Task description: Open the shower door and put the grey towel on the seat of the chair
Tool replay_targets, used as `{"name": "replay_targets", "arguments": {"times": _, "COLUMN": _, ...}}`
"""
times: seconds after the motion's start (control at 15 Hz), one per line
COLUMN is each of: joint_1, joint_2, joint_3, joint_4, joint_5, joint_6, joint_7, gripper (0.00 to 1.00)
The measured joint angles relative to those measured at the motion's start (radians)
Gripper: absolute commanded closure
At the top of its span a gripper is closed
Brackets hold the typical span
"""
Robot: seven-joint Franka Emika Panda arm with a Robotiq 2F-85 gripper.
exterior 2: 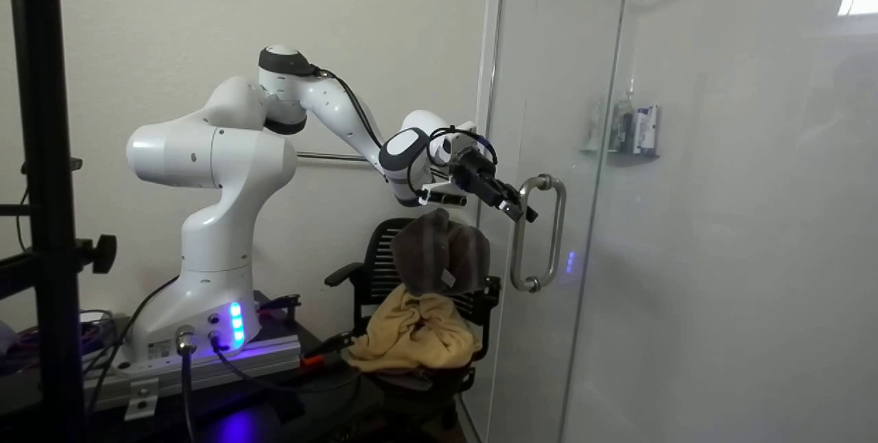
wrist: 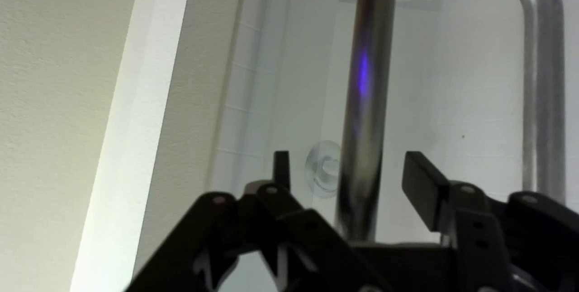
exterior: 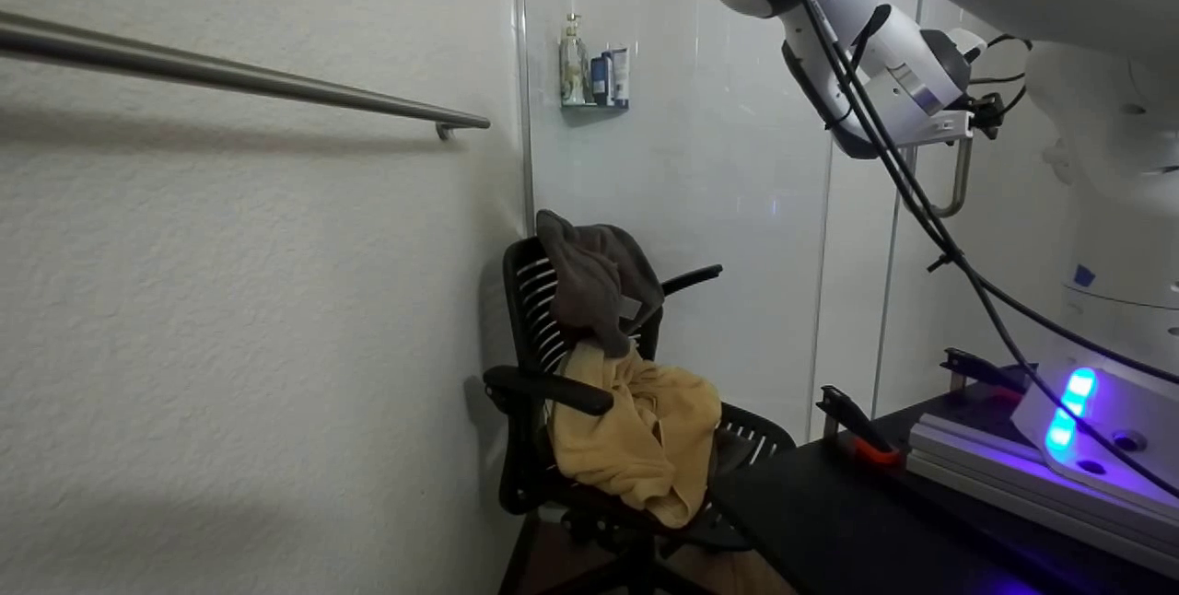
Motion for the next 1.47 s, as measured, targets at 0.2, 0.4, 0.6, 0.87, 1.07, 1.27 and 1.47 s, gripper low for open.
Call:
{"name": "replay_targets", "arguments": {"times": 0.2, "joint_1": 0.000, "joint_2": 0.000, "joint_3": 0.000, "joint_4": -0.006, "joint_5": 0.000, "joint_6": -0.001, "joint_7": 0.000, "gripper": 0.00}}
{"name": "replay_targets", "arguments": {"times": 0.4, "joint_1": 0.001, "joint_2": 0.000, "joint_3": 0.000, "joint_4": -0.003, "joint_5": 0.000, "joint_6": 0.000, "joint_7": 0.000, "gripper": 0.00}}
{"name": "replay_targets", "arguments": {"times": 0.6, "joint_1": 0.002, "joint_2": 0.000, "joint_3": 0.000, "joint_4": -0.002, "joint_5": 0.000, "joint_6": 0.000, "joint_7": 0.000, "gripper": 0.00}}
{"name": "replay_targets", "arguments": {"times": 0.87, "joint_1": 0.002, "joint_2": 0.000, "joint_3": 0.000, "joint_4": -0.002, "joint_5": 0.000, "joint_6": 0.000, "joint_7": 0.000, "gripper": 0.00}}
{"name": "replay_targets", "arguments": {"times": 1.07, "joint_1": 0.083, "joint_2": -0.026, "joint_3": -0.007, "joint_4": -0.021, "joint_5": 0.000, "joint_6": 0.002, "joint_7": -0.023, "gripper": 0.00}}
{"name": "replay_targets", "arguments": {"times": 1.27, "joint_1": 0.133, "joint_2": -0.044, "joint_3": -0.002, "joint_4": -0.028, "joint_5": -0.001, "joint_6": 0.005, "joint_7": -0.036, "gripper": 0.00}}
{"name": "replay_targets", "arguments": {"times": 1.47, "joint_1": 0.225, "joint_2": -0.127, "joint_3": -0.021, "joint_4": -0.068, "joint_5": -0.001, "joint_6": 0.037, "joint_7": -0.123, "gripper": 0.00}}
